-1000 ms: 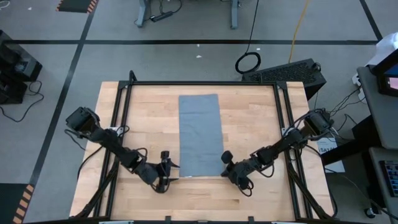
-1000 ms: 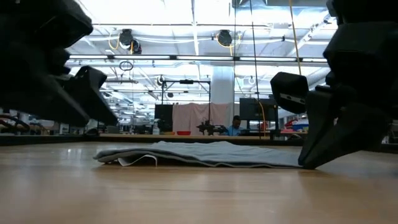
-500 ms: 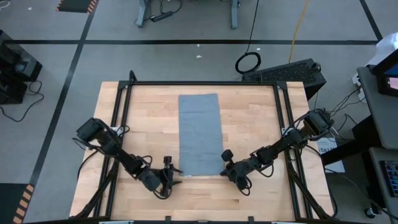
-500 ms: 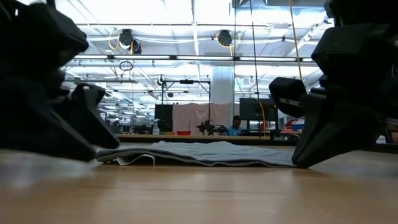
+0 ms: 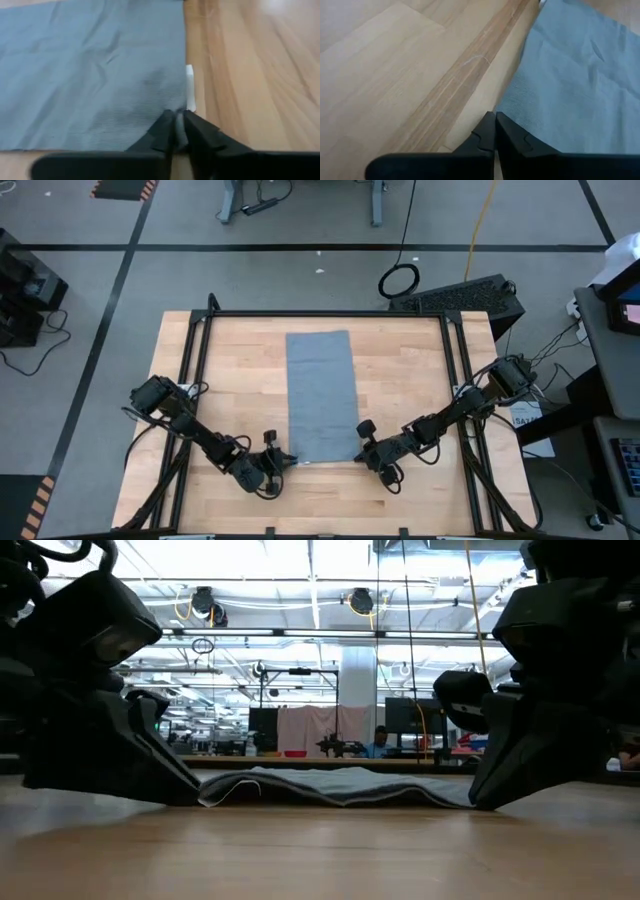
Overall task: Roll towel
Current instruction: Roll the gray towel
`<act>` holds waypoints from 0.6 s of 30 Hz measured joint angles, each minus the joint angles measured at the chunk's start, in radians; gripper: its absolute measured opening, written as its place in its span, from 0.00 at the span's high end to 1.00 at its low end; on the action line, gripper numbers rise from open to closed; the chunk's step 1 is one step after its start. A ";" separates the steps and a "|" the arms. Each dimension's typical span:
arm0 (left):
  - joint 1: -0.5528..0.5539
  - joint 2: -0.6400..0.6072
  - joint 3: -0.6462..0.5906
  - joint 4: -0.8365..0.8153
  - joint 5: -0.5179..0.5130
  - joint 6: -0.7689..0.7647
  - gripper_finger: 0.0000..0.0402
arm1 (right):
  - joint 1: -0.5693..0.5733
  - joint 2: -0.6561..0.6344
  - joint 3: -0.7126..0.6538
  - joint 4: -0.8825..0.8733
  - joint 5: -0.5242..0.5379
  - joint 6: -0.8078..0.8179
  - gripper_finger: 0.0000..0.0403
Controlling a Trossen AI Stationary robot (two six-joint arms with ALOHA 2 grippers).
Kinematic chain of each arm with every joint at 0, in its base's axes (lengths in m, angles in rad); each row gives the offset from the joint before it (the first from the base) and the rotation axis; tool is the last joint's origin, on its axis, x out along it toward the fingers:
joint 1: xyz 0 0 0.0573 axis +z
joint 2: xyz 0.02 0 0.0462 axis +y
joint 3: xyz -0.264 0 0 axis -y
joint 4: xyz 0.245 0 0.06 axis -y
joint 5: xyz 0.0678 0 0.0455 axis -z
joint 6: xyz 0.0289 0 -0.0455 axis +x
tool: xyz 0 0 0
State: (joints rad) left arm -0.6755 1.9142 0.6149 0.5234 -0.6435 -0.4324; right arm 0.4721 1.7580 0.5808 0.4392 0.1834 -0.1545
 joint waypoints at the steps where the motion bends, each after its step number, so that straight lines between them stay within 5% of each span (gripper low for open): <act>1: 0.000 -0.004 0.000 -0.003 -0.002 -0.002 0.93 | 0.000 0.000 0.000 0.001 0.000 0.018 1.00; 18: 0.005 -0.230 -0.005 -0.144 0.229 -0.132 0.98 | 0.000 0.000 0.000 0.179 -0.165 0.286 1.00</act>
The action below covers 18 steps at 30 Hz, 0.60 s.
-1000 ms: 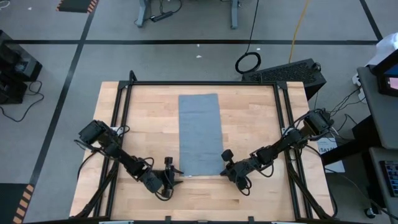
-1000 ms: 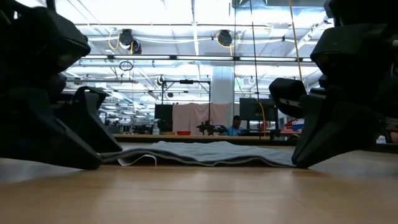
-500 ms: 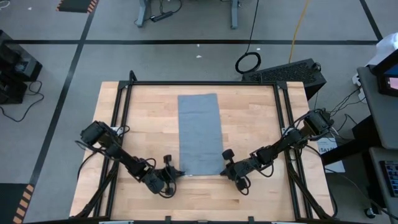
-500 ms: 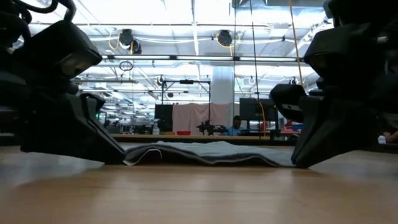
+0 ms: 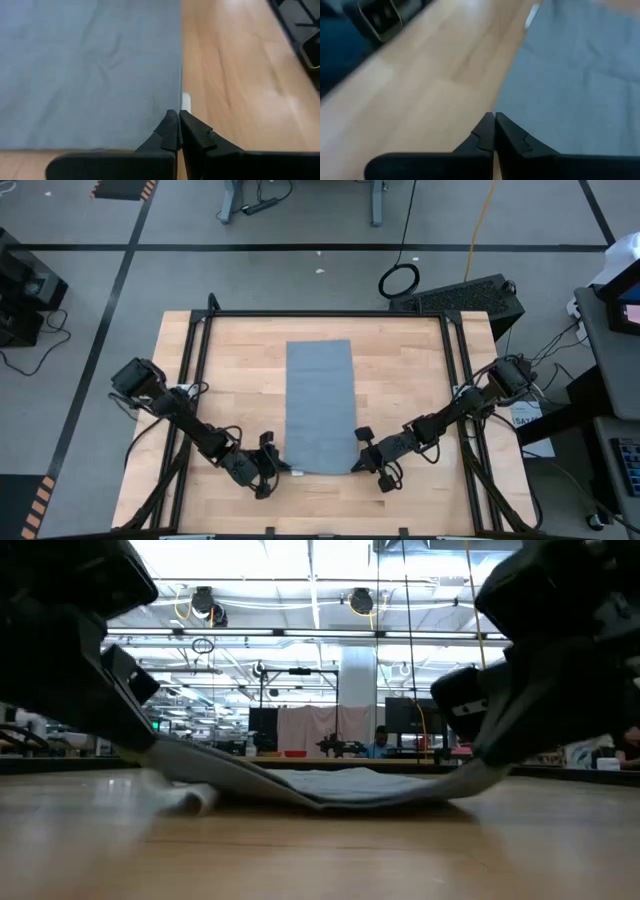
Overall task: Roll towel
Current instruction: Roll the gray towel
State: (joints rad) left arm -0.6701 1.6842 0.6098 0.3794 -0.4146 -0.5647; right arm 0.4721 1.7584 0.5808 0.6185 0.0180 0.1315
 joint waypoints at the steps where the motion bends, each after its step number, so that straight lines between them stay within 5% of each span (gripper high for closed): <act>1: 0.000 -0.013 0.000 -0.012 0.001 -0.004 0.98 | -0.001 0.000 0.000 0.012 0.000 0.015 1.00; 10: 0.032 -0.079 0.000 -0.247 -0.024 -0.059 0.98 | -0.047 0.000 0.000 -0.003 0.003 0.089 1.00; 18: 0.003 -0.075 -0.008 -0.005 0.224 -0.024 0.98 | -0.028 -0.001 0.000 0.103 -0.181 0.227 1.00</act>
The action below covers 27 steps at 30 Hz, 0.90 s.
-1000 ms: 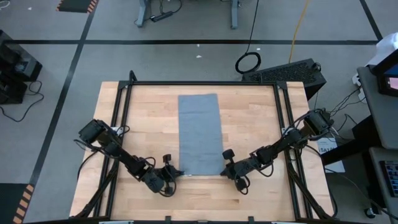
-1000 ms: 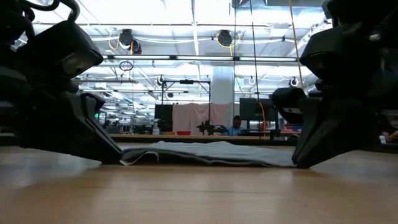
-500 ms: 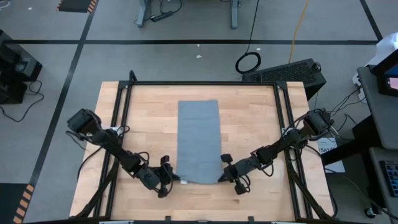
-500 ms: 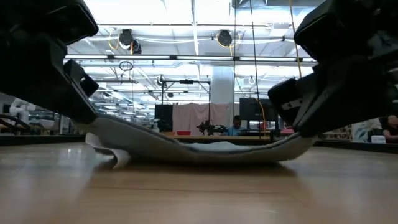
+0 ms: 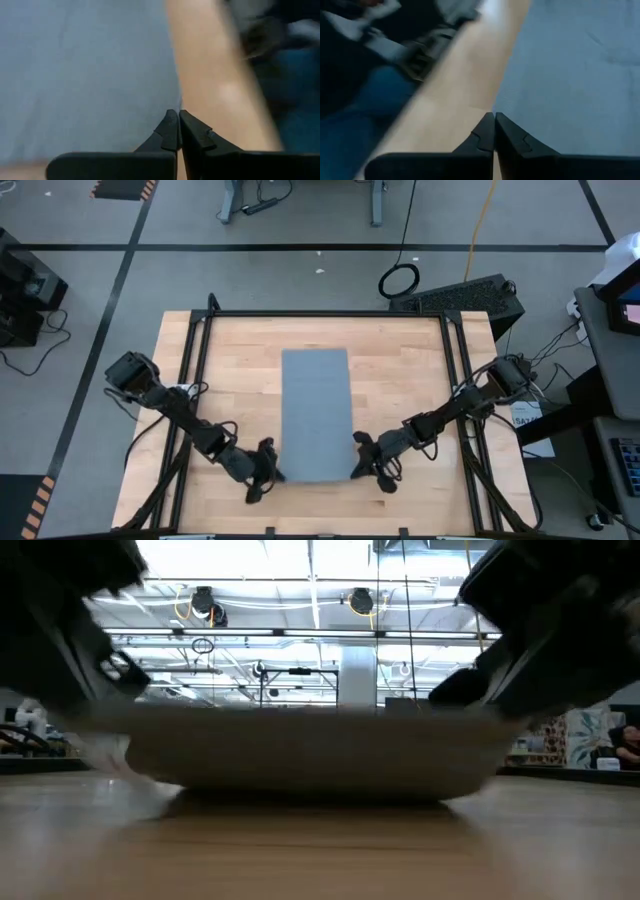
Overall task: Roll towel
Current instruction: Roll the gray towel
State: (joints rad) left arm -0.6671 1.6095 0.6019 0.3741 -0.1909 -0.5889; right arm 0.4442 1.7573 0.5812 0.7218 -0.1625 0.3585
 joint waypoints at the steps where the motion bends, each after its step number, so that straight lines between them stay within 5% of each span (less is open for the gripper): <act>1: -0.005 -0.001 0.000 0.036 0.015 0.015 0.98 | 0.008 0.000 0.000 0.021 -0.017 0.007 1.00; 27: 0.110 -0.001 -0.068 -0.063 0.006 -0.035 0.95 | -0.062 -0.001 0.000 -0.138 0.222 0.067 0.99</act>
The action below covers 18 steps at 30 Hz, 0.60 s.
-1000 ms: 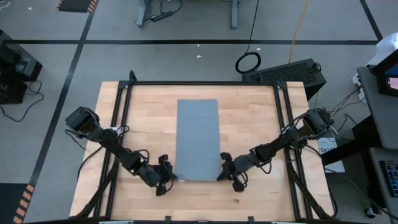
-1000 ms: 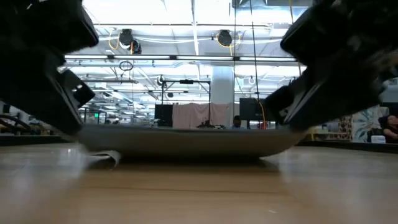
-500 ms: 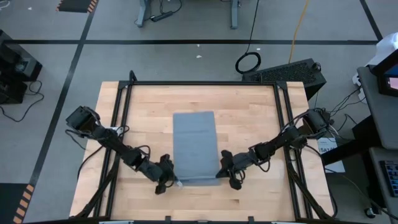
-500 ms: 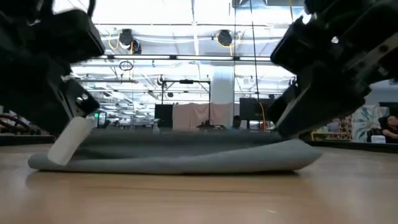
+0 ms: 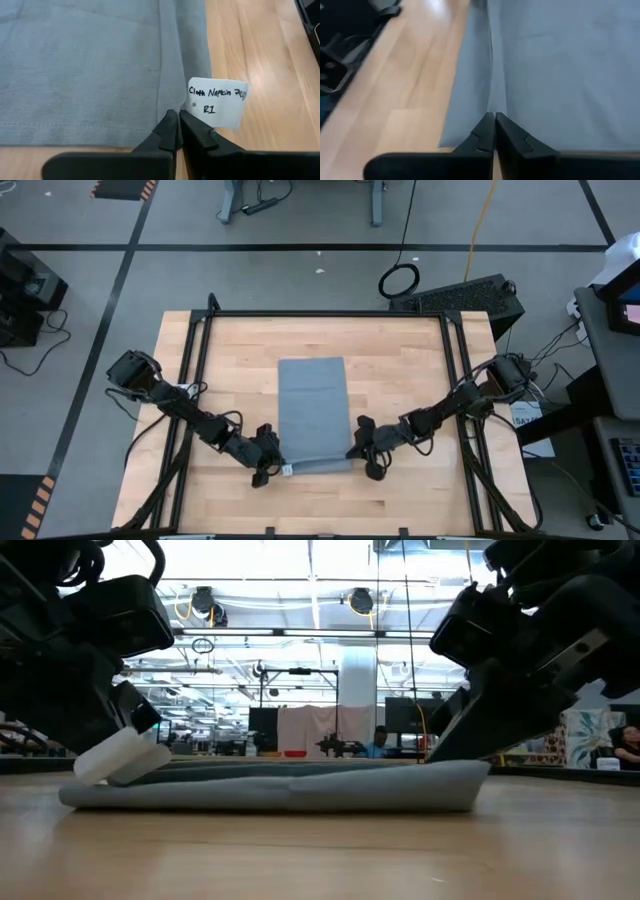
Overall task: Roll towel
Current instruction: Roll the gray towel
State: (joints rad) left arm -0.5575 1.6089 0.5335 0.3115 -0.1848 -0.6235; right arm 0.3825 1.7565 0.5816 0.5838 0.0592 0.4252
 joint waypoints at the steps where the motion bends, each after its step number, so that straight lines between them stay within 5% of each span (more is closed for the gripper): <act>1: 0.000 0.000 0.000 0.000 -0.001 0.000 0.95 | 0.006 0.000 0.000 0.005 0.029 -0.005 0.98; 18: 0.000 0.000 0.000 -0.015 -0.021 -0.053 0.94 | 0.221 -0.020 0.000 0.011 0.326 -0.305 0.49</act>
State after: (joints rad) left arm -0.5575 1.6089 0.5335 0.2963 -0.2062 -0.6762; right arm 0.6040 1.7363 0.5816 0.5948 0.3850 0.1203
